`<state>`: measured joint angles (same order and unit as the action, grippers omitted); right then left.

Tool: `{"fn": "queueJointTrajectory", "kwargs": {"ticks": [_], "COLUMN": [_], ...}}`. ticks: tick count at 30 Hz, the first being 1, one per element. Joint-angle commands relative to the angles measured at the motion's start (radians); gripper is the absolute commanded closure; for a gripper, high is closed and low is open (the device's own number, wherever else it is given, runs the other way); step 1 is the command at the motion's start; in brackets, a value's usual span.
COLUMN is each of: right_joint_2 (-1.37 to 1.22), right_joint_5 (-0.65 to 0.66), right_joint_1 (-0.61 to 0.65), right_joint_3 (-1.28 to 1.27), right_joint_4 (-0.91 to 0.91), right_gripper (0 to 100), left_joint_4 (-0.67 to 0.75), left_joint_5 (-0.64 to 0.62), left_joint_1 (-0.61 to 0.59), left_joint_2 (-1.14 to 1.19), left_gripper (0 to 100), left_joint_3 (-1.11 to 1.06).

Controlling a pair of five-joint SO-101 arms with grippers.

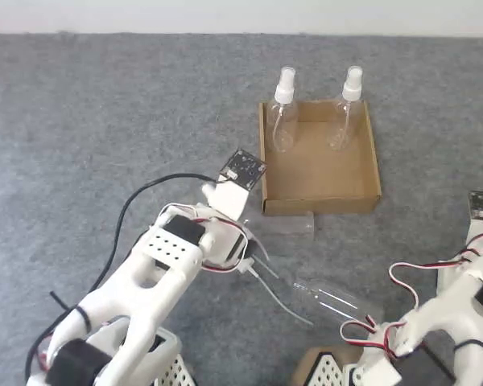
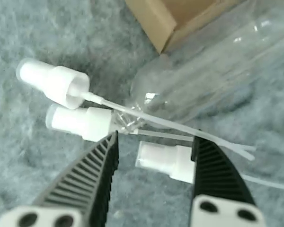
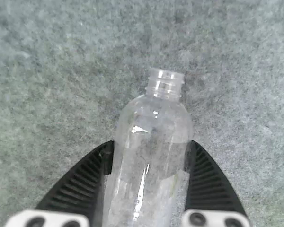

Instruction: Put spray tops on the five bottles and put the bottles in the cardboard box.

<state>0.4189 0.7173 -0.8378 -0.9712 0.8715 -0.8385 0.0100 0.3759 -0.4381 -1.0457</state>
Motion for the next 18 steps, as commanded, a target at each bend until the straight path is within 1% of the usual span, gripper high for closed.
{"fn": "queueJointTrajectory", "kwargs": {"ticks": [1,10,13,16,18], "right_joint_2": [0.008,0.008,0.008,0.008,0.008], "right_joint_5": [0.014,0.014,0.014,0.014,0.014], "right_joint_1": [-0.002,-0.002,-0.002,-0.002,-0.002], "right_joint_3": [0.003,0.002,0.002,0.002,0.002], "right_joint_4": [-0.005,-0.002,-0.002,-0.002,-0.002], "right_gripper": [89.2,89.2,89.2,89.2,89.2], "left_joint_4": [0.023,0.023,0.051,0.020,-0.021], "left_joint_5": [-0.008,-0.006,0.009,0.017,0.048], "left_joint_1": [-0.002,-0.005,-0.018,-0.028,-0.032], "left_joint_2": [-0.014,-0.014,-0.014,-0.014,-0.015], "left_gripper": [77,77,77,77,77], "left_joint_3": [-0.008,-0.036,-0.031,-0.035,-0.036]}}
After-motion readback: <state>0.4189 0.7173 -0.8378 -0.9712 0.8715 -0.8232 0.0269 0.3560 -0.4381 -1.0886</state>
